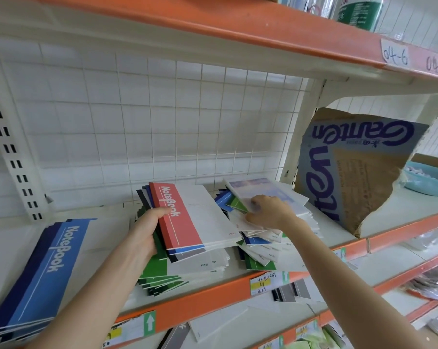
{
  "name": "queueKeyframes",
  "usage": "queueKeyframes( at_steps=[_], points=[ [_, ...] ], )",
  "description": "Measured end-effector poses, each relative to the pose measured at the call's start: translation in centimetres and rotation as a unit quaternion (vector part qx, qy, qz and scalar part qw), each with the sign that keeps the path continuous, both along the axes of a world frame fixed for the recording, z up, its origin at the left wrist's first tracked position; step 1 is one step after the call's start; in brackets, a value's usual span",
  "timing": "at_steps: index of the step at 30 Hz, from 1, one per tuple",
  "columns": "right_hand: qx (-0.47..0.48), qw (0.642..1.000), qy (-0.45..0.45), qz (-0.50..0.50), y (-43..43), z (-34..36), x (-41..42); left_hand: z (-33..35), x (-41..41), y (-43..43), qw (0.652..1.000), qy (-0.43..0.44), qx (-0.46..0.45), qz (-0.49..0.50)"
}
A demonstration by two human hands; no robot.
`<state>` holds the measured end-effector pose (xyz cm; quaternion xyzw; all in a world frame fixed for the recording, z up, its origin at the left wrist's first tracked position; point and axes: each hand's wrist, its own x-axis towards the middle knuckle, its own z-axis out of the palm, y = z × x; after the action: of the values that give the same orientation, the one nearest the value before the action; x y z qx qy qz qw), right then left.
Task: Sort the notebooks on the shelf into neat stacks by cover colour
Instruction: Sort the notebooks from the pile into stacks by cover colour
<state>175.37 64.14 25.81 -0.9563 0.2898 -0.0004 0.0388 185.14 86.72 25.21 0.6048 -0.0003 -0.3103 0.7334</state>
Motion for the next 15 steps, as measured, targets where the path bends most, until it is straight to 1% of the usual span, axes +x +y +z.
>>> queueKeyframes(
  at_steps=[2,5,8,11,15],
  points=[
    [-0.043,0.998,0.027,0.024,0.0,0.3,-0.1,-0.1,0.0,0.0,1.0,-0.004,0.001,0.001],
    [-0.08,0.996,0.024,0.039,0.2,0.6,-0.5,-0.3,0.1,0.1,1.0,-0.005,0.001,0.0],
    [-0.097,0.994,0.012,0.047,-0.1,0.6,-0.7,-0.5,0.1,0.3,1.0,0.002,-0.003,0.002],
    [-0.114,0.992,0.022,0.051,0.1,0.6,-0.8,-0.8,0.1,0.2,1.0,0.023,-0.017,0.011],
    [-0.102,0.992,0.032,0.069,0.2,0.9,-1.2,-1.3,0.1,0.2,0.999,0.036,-0.027,0.022]
  ],
)
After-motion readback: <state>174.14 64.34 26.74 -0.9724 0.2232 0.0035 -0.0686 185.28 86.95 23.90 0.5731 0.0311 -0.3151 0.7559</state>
